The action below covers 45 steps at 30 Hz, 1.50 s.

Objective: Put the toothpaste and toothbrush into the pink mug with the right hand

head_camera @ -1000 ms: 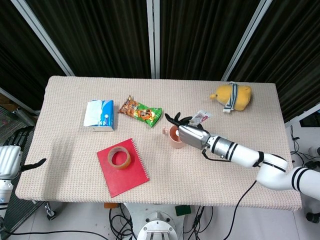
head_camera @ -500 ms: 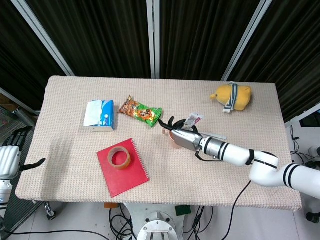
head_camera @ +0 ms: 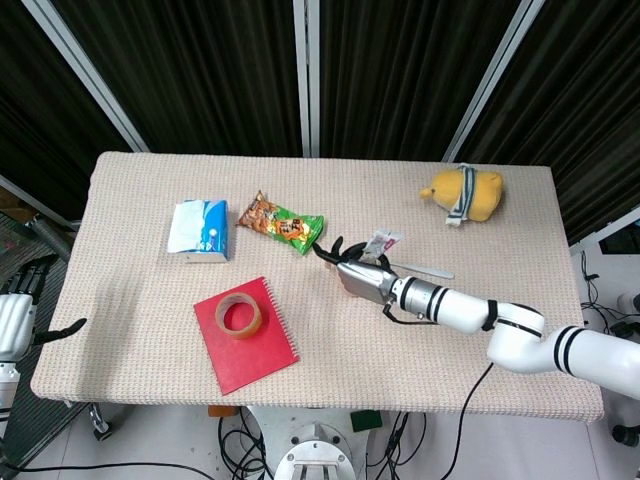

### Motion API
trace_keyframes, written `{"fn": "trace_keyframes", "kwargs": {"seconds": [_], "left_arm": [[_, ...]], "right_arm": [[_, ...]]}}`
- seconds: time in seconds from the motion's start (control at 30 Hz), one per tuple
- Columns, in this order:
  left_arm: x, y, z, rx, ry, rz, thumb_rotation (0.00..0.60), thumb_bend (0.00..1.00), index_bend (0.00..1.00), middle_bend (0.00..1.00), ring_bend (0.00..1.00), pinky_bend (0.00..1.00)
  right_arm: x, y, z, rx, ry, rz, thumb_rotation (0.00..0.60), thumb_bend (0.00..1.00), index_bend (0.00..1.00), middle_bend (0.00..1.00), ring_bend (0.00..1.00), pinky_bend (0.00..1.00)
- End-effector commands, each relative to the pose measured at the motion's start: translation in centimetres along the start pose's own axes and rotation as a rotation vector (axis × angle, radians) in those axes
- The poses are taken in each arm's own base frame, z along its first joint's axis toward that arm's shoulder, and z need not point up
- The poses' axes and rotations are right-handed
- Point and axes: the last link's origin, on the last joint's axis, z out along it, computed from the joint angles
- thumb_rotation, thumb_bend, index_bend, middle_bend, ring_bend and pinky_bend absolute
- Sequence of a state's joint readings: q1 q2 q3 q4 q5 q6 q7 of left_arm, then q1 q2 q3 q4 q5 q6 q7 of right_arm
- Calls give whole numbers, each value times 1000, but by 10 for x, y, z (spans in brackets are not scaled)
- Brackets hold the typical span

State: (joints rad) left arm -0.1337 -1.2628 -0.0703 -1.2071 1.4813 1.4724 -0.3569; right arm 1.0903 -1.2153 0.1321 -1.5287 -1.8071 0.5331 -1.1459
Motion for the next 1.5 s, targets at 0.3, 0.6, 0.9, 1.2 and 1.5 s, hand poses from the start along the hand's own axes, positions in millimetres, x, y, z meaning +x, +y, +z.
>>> {"fn": "trace_keyframes", "kwargs": {"seconds": [0.3,0.6,0.9,1.2,1.5], "left_arm": [[-1,0,0,-1,-5,3,527,76,80,105,100,218],[2,0,-1,-6,0,-5,532,75,80,105,100,218],[4,-1,-2,-8,1,-6,536,75,80,105,100,218],[4,-2,-3,0,2,-4,540,75,80,105,100,219],[4,-2,-3,-1,0,-2,579,76,80,105,100,219]], "right_arm": [[0,-9,5,15,-8,-3,600,599,861,684,273,0],[1,-11,10,13,-8,9,600,598,857,678,268,0],[5,-13,14,15,1,7,600,598,841,659,255,0],[3,-15,15,22,-8,3,600,598,801,624,235,0],[0,-14,12,10,-28,8,600,505,524,440,123,0]]}}
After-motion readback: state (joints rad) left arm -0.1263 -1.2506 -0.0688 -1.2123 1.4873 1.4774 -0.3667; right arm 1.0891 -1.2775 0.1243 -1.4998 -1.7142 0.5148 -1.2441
